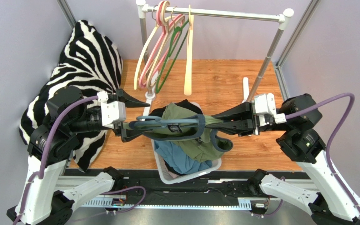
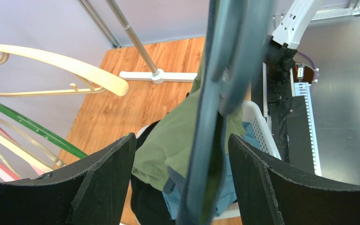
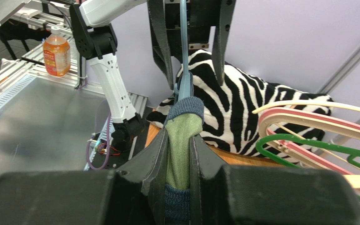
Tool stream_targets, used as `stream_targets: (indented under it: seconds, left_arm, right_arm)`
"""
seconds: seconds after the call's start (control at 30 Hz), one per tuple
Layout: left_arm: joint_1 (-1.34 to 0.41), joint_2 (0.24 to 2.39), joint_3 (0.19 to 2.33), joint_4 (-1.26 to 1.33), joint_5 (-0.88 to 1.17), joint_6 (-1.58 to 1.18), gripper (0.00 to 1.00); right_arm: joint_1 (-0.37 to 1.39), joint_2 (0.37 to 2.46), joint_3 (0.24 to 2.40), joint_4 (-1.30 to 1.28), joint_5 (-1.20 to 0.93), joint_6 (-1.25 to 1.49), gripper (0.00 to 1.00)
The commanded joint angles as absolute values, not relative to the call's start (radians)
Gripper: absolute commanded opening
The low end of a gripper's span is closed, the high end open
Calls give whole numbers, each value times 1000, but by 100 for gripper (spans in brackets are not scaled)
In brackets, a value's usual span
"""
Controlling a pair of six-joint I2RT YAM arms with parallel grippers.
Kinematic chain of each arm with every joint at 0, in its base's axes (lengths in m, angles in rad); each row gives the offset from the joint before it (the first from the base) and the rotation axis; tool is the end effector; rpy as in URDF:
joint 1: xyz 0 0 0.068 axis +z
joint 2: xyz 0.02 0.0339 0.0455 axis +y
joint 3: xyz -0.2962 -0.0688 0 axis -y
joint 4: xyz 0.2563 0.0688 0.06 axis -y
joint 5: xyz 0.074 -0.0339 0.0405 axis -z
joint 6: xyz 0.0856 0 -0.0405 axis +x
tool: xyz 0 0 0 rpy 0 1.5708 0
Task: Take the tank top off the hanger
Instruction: Pick up the hanger from the clothesline, then remove the tank top from the hanger.
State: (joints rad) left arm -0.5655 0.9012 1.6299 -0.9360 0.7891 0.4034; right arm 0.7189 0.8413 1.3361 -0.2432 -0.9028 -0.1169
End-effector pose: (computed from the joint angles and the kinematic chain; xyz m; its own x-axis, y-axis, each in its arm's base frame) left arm 0.0678 -0.1150 0.5335 0.2185 0.1888 -0.9574 0.9547 0.1615 0.2498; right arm 0.0631 0.1445 0.5405 0.3004 0.1669 -0.9391 -0.9516 -0.0152 -0.3071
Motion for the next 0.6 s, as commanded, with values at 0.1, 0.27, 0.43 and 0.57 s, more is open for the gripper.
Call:
stream_targets:
  seconds: [0.1,0.27,0.43,0.57]
  left_arm:
    - [-560,914,1629,-881,818,377,76]
    - [-561,893,1589,-881,838,382,37]
    - [-561,887,1589,-881,822,385,18]
    - [-561,887,1591,-881,819,391,18]
  right_arm:
    - [778,861,1388,-215,-831,-170,0]
    - [782,867,1385,-187,-819,-163,0]
    - [784,873,1364,-150,-804,-150,0]
    - [784,879,1362,-146,-779,-150,0]
